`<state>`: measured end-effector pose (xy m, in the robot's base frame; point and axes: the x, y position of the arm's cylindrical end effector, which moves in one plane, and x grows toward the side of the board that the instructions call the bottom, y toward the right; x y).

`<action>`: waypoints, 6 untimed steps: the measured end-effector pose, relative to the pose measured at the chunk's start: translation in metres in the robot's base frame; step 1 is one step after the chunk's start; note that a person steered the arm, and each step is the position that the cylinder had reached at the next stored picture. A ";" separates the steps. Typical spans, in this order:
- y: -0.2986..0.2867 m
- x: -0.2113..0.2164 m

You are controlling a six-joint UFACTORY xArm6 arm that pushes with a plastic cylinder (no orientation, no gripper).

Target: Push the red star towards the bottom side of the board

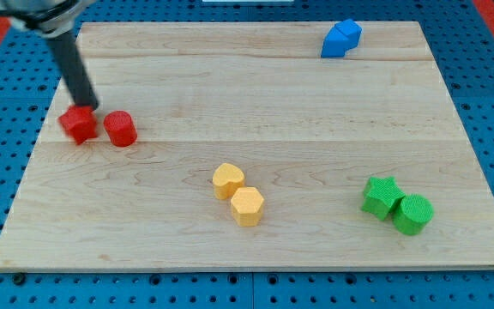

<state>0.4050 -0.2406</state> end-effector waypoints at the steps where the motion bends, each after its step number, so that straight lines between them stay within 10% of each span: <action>1: 0.020 0.053; 3: -0.038 0.026; 5: 0.028 0.099; 6: -0.035 0.022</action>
